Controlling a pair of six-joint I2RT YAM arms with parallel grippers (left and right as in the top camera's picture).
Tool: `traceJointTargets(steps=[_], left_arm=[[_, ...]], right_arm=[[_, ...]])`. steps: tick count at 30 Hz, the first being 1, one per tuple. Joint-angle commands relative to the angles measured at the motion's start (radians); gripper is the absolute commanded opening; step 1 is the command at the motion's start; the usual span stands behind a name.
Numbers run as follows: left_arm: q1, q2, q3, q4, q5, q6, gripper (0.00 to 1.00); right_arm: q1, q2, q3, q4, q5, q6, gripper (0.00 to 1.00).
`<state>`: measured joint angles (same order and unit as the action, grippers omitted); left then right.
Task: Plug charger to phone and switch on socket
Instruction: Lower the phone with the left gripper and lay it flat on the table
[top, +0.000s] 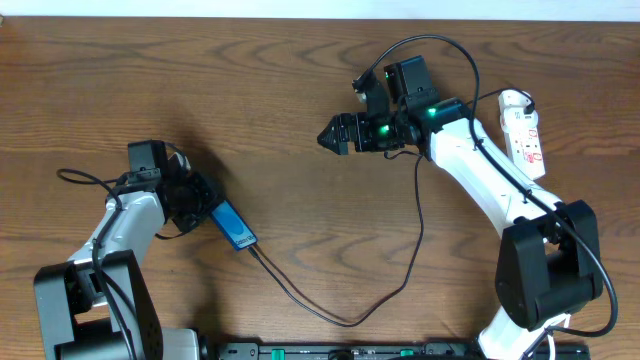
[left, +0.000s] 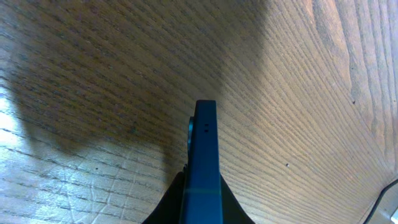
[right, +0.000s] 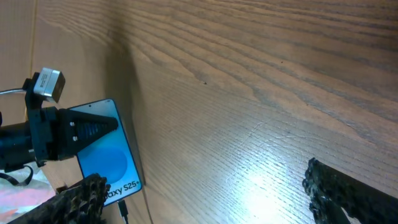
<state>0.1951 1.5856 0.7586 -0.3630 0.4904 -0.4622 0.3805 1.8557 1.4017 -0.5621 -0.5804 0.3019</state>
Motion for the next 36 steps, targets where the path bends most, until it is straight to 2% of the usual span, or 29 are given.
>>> traceJointTargets(steps=[1, 32, 36], left_arm=[[-0.002, -0.016, -0.003, -0.003, -0.006, 0.021, 0.1], [-0.002, -0.016, -0.035, -0.056, -0.014, 0.021, 0.11], [-0.002, -0.016, -0.035, -0.068, -0.014, 0.021, 0.17]], right_arm=[[0.01, -0.028, 0.009, -0.003, 0.006, -0.019, 0.99], [0.015, -0.028, 0.009, -0.003, 0.007, -0.019, 0.99], [0.016, -0.028, 0.009, -0.003, 0.007, -0.019, 0.99]])
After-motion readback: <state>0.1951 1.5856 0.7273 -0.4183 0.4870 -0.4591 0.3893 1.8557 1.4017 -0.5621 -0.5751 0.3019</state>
